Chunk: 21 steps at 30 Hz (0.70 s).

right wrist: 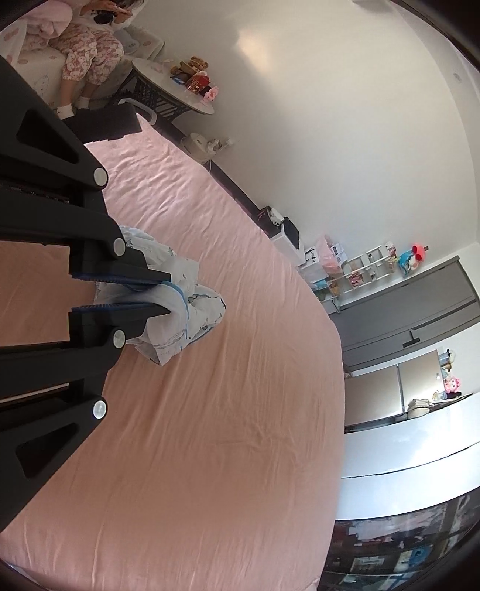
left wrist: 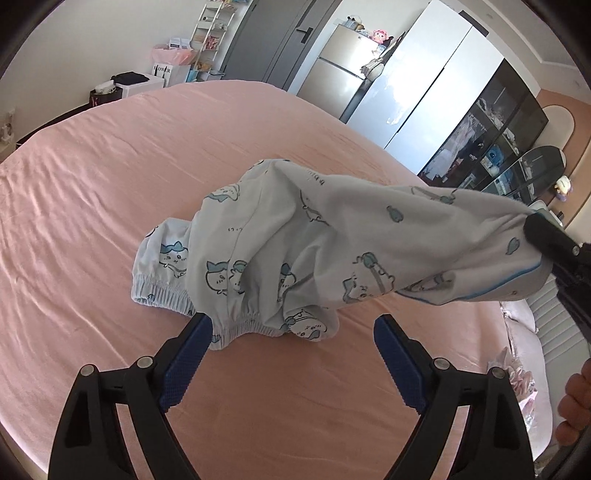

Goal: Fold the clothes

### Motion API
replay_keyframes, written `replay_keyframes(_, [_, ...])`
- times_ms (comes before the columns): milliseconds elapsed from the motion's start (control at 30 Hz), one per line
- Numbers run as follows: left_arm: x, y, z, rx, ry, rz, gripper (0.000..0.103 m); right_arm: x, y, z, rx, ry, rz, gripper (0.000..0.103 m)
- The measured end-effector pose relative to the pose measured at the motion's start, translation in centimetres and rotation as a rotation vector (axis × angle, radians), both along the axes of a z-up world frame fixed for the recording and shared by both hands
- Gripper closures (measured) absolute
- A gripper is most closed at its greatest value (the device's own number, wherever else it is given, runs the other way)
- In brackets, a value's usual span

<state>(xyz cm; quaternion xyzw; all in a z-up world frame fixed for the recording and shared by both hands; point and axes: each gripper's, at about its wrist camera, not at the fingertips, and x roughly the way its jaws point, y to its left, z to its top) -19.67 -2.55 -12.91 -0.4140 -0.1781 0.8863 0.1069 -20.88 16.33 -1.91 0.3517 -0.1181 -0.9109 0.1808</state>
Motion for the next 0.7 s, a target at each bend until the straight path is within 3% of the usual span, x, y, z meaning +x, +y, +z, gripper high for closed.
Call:
replay_keyframes(233, [-0.5,1.1,-1.9,-0.120,0.014,-0.023,0.013,-0.9,0.7,-0.4,-0.018,-0.008,-0.008,0.097])
replay_keyframes(700, [-2.5,0.1,-5.7,-0.161,-0.059,0.043,0.013,-1.5,0.6,-0.9,-0.014,0.007,-0.001,0.097])
